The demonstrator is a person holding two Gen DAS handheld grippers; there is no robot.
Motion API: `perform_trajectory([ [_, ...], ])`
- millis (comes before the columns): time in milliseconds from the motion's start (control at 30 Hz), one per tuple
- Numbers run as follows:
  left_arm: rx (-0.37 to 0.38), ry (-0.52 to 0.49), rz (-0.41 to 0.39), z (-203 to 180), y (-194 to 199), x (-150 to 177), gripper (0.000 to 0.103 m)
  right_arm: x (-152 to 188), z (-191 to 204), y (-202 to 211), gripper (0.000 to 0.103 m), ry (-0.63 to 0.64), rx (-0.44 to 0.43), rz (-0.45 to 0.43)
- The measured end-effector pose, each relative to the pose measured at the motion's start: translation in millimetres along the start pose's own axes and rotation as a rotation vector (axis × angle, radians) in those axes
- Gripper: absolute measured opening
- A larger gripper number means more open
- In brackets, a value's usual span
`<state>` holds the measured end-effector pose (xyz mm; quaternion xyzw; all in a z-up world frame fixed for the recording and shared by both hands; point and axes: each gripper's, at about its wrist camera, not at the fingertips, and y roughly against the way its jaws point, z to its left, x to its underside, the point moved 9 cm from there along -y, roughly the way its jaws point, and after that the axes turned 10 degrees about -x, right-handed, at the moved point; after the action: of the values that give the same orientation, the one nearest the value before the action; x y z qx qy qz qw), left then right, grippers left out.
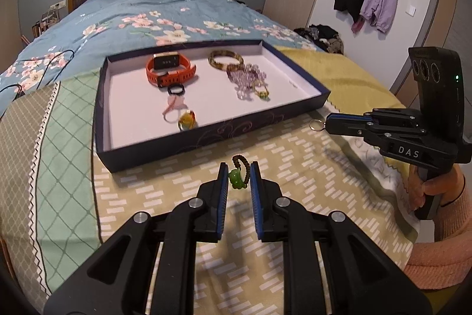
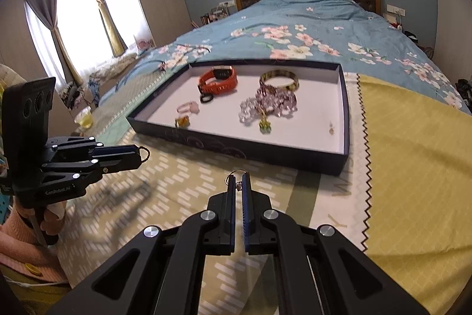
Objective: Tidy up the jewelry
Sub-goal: 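Close the left tool on the green ring while the right tool grasps the silver ring, then carry the green ring with the left tool while the right tool carries the silver ring over the box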
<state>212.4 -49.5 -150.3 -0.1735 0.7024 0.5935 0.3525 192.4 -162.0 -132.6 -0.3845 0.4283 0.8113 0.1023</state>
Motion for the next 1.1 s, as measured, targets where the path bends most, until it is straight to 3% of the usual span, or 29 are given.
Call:
perform_trajectory([
  [467, -0.015, 0.024, -0.077, 5.3, 21.9, -23.9, 0.015, -27.2, 8.8, 7.9, 0.003, -0.001, -0.045, -0.091],
  [1100, -0.047, 0.024, -0.123, 9.0, 25.0, -45.8, 0.015, -49.9, 9.0, 6.5, 0.003, -0.007, -0.068, -0.137],
])
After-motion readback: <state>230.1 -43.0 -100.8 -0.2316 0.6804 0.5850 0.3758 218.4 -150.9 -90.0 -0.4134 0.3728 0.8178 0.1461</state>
